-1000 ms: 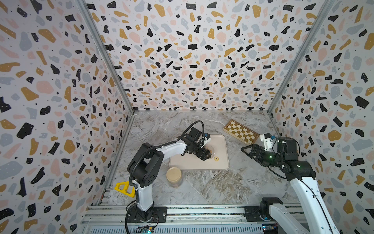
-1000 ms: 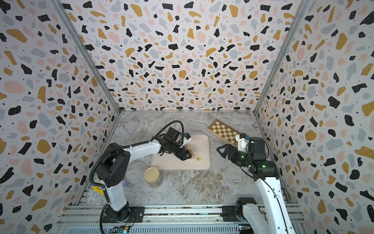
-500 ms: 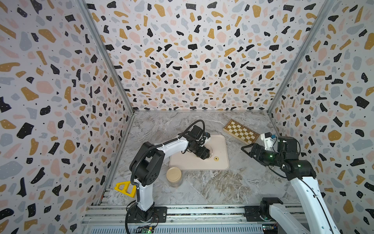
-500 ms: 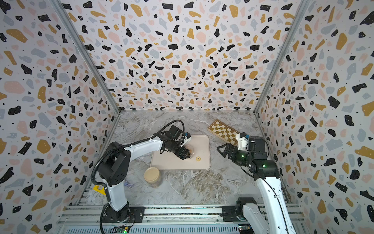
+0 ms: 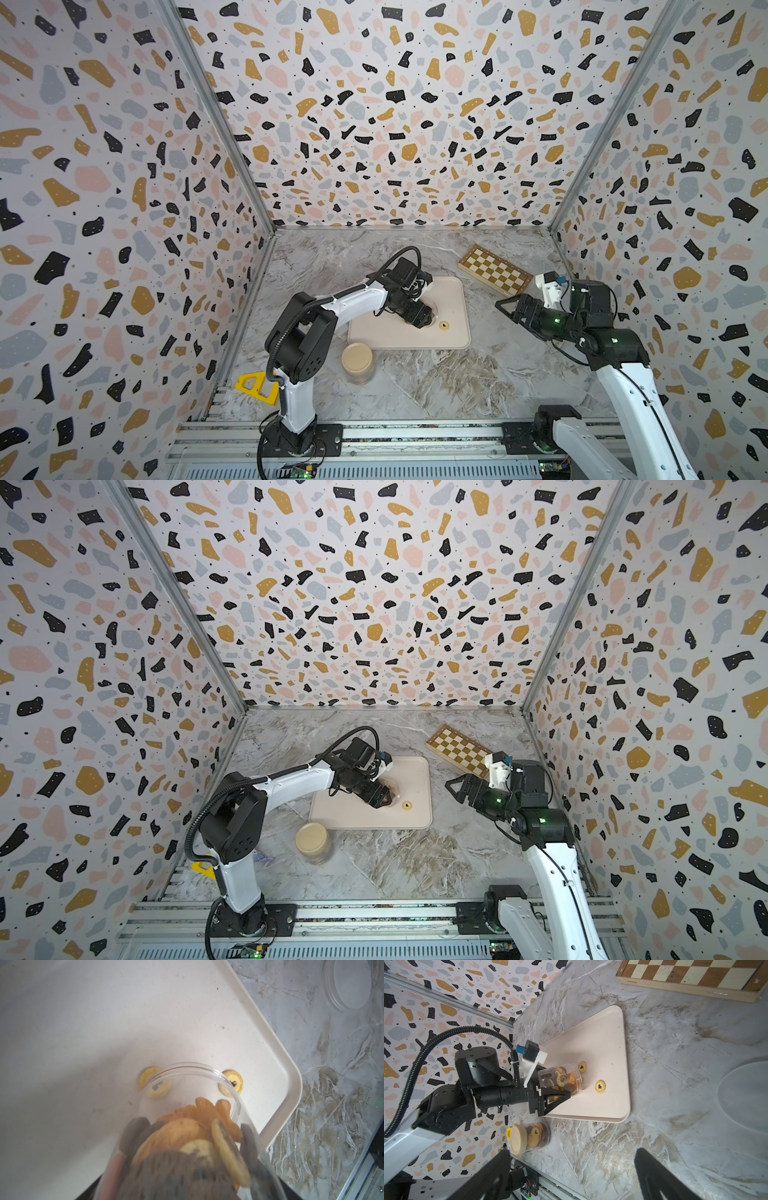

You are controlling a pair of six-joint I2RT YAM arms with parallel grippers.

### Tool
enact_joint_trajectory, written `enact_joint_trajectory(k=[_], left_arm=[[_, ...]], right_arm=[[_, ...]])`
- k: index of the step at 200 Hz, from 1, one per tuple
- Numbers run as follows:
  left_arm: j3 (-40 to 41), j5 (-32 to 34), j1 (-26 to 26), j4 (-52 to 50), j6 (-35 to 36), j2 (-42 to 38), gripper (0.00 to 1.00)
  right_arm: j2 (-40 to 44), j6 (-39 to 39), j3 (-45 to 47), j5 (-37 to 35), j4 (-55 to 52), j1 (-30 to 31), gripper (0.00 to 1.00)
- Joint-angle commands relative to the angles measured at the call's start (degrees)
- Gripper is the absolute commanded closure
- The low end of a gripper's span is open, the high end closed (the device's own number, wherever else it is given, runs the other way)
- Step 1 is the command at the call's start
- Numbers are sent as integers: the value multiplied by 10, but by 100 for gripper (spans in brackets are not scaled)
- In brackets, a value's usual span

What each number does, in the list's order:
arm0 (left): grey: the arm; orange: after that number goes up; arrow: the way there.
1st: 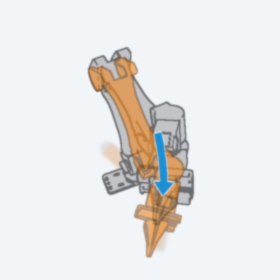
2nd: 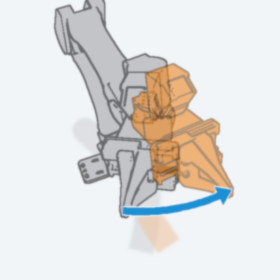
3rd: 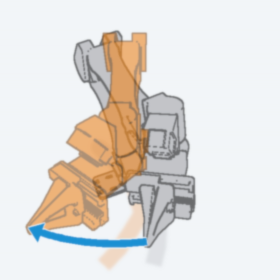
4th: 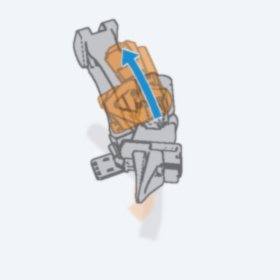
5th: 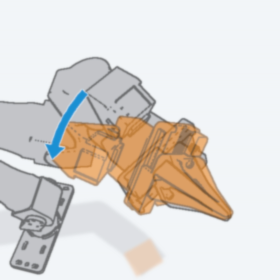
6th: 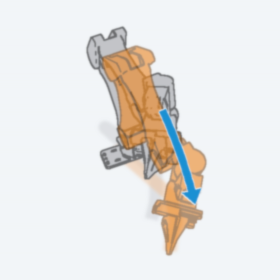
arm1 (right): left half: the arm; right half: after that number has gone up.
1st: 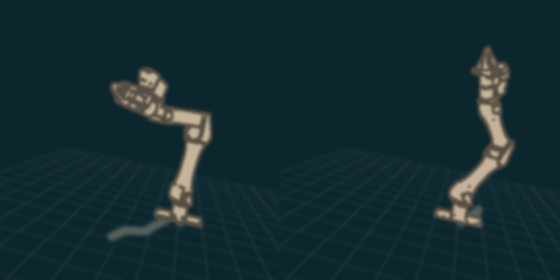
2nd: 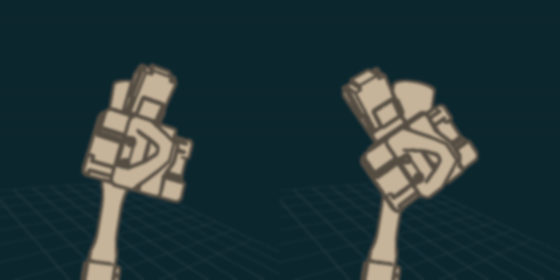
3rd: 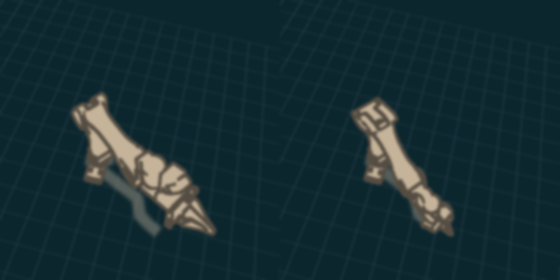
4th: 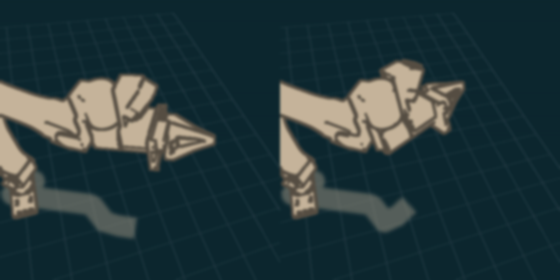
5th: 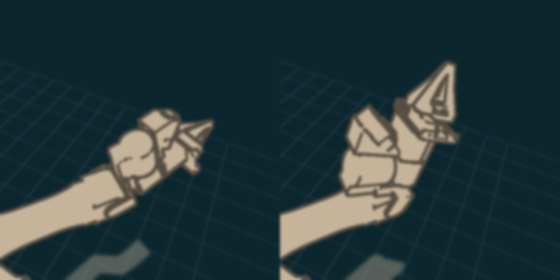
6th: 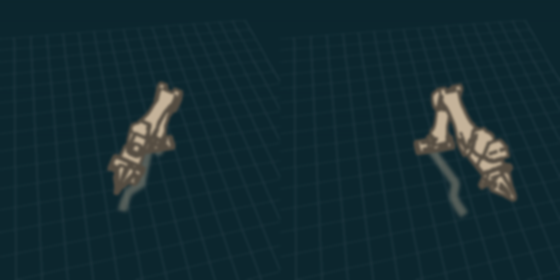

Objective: Pour the cookies out of the jar
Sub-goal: Pour the cookies in the jar onto the tray.

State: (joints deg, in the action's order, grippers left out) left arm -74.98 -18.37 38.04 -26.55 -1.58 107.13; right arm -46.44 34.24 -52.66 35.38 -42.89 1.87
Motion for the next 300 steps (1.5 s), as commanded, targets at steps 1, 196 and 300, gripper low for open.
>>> enact_joint_trajectory(k=[1, 196, 300], left_arm=[[-16, -4, 5, 3, -7, -19, 100], [-72, 9, 12, -71, -17, -3, 100], [-80, -6, 13, -77, -12, 7, 100]], right_arm=[[7, 1, -7, 6, -7, -2, 5], [15, -1, -8, 0, -13, -2, 5], [6, 1, -8, 4, -5, -2, 5]])
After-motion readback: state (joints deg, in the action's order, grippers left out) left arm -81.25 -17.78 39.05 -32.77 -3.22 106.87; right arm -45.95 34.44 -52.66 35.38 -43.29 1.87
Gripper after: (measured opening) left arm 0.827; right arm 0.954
